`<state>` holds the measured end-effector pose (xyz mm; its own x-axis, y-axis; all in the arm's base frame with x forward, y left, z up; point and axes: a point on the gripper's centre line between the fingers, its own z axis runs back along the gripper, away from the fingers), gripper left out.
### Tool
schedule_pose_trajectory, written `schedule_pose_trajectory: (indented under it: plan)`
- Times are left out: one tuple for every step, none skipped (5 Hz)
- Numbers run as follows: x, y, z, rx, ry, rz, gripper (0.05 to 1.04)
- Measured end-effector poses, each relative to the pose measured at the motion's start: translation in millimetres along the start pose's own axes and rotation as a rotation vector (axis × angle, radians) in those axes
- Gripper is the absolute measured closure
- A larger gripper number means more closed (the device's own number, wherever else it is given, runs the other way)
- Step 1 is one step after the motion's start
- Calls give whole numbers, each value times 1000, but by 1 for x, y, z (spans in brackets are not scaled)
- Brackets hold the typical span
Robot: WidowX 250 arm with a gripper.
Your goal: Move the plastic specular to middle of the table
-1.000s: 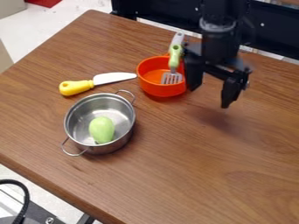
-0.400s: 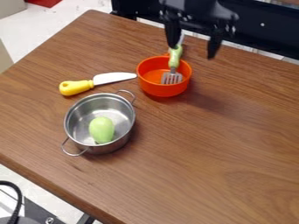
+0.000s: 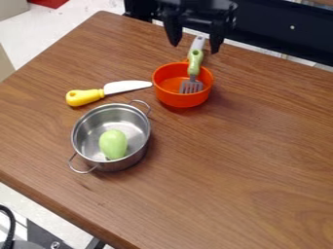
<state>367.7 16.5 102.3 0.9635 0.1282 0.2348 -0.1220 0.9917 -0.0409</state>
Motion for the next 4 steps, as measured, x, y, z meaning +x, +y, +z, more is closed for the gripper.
schedule_pose_trajectory:
  plan:
    - [-1,6,-5,-1,-20,46,85]
    - [0,6,-14,1,13,119,85]
    - [9,5,-24,8,0,148,85]
    - [20,5,-31,12,9,139,85]
